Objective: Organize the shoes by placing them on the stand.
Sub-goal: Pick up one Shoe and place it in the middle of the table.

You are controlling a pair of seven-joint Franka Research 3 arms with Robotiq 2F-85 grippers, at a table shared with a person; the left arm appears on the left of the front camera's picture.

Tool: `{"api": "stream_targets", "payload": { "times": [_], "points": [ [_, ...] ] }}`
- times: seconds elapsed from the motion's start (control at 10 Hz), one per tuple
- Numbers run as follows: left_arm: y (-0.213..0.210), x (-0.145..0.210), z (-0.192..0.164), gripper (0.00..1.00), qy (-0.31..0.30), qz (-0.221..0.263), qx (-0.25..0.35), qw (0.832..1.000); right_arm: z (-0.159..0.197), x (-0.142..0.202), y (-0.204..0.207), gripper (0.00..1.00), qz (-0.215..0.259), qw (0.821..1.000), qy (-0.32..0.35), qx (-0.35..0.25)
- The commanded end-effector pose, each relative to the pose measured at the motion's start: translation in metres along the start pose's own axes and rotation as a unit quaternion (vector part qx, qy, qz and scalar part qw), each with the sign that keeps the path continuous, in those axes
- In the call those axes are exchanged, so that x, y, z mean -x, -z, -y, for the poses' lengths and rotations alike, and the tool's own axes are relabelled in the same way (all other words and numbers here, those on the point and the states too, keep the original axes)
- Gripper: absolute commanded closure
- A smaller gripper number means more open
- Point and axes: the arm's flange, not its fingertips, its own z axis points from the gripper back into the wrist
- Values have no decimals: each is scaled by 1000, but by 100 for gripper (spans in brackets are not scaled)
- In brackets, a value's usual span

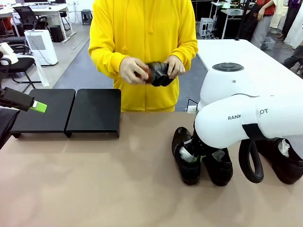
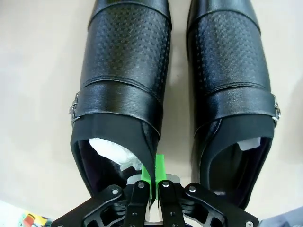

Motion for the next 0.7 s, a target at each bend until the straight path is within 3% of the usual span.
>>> {"api": "stream_targets", "payload": {
  "times": [0.0, 0.3, 0.6],
  "points": [
    [0, 0, -2, 0, 5, 5, 9, 1000, -7, 18, -44, 100, 31, 999, -1, -30],
    [0, 0, -2, 0, 5, 5, 9, 1000, -48, 57, -67, 100, 54, 996, -28, -61],
    [0, 0, -2, 0, 5, 5, 9, 1000, -94, 78, -52, 100, 40, 995, -40, -81]
  ]
}}
